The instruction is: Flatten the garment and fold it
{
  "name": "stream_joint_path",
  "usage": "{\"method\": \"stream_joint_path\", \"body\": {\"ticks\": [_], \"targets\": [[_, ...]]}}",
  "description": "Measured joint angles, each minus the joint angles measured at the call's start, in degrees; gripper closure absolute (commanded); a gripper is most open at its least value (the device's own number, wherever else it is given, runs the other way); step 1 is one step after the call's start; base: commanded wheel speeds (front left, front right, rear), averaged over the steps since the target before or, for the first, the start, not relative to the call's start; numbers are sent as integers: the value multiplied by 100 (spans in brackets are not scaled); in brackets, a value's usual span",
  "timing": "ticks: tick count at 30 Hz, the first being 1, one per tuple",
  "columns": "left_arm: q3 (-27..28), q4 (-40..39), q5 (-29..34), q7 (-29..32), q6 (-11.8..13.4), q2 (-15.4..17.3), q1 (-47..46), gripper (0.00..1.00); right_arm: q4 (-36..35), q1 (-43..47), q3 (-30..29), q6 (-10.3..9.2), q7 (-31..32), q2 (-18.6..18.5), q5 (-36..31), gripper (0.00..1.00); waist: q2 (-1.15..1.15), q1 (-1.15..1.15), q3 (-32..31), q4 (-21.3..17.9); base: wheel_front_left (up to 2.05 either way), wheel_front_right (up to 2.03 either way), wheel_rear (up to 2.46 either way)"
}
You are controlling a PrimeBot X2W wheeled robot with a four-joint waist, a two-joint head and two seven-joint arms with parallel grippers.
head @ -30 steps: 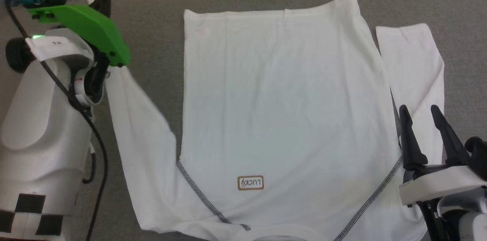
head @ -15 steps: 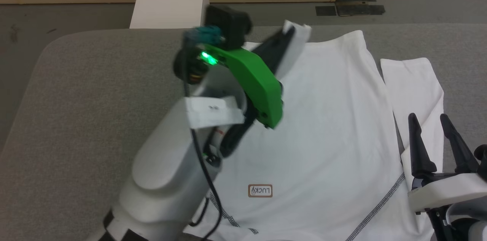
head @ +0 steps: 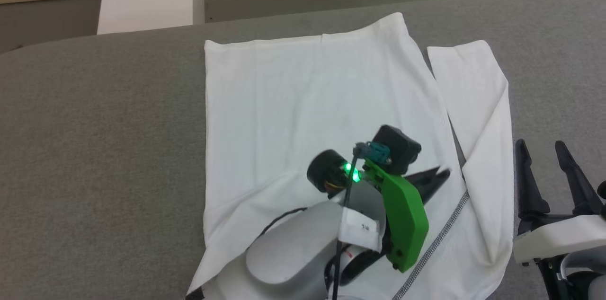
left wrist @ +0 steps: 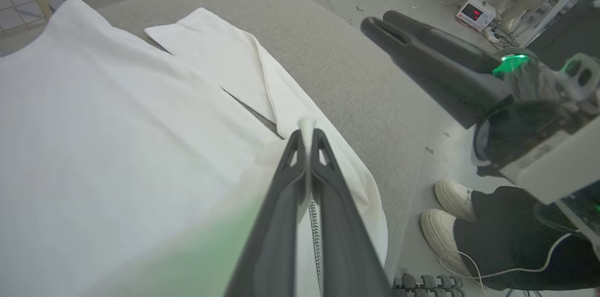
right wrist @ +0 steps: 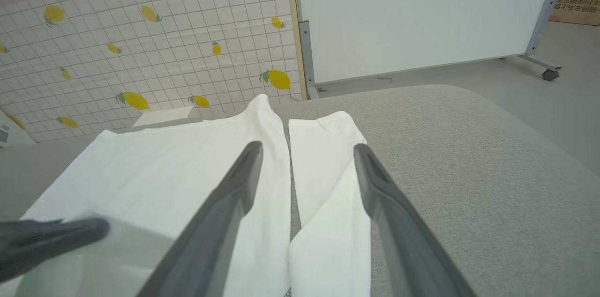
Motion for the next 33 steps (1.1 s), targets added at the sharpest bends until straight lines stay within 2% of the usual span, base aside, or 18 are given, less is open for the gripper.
{"method": "stream_joint_path", "body": {"ticks": [5,9,15,16,17,18,24,26,30,33], "targets": [[-704,565,-79,-97,13,-1,-4,100,34,-4,3,0,-53,0,12,0,0,0,143,-200,0,0,0],[-1241,973,-112,-88,-119,-4,3,100,60,-15,2,0,-76,1,12,0,0,0,247,-283,0,0,0],[-1479,1341,-219,-1,-399,-3,168,100,103,-43,49,0,-77,1,11,0,0,0,289,-279,0,0,0],[-1491,1348,-296,33,-436,-3,214,74,111,-45,51,0,-77,1,10,0,0,0,280,-266,0,0,0],[-1502,1336,-375,37,-442,-2,244,13,118,-46,48,0,-76,0,9,0,0,0,270,-249,0,0,0],[-1501,1304,-438,10,-443,1,253,0,122,-48,47,0,-76,0,8,0,0,0,257,-236,0,0,0],[-821,825,-1048,-1006,-264,-10,231,0,115,-46,-32,0,-19,1,-32,0,0,0,120,-92,0,0,0],[-500,728,-1024,-1488,-77,-7,224,0,100,-41,-86,0,11,1,-69,0,0,0,68,-30,0,0,0],[155,592,-850,-2482,334,368,244,0,78,-36,-203,0,70,1,-114,0,0,0,-26,116,0,0,0],[730,477,-664,-2740,653,822,403,0,15,-46,-272,0,162,2,-163,0,0,0,-63,228,0,0,0]]}}
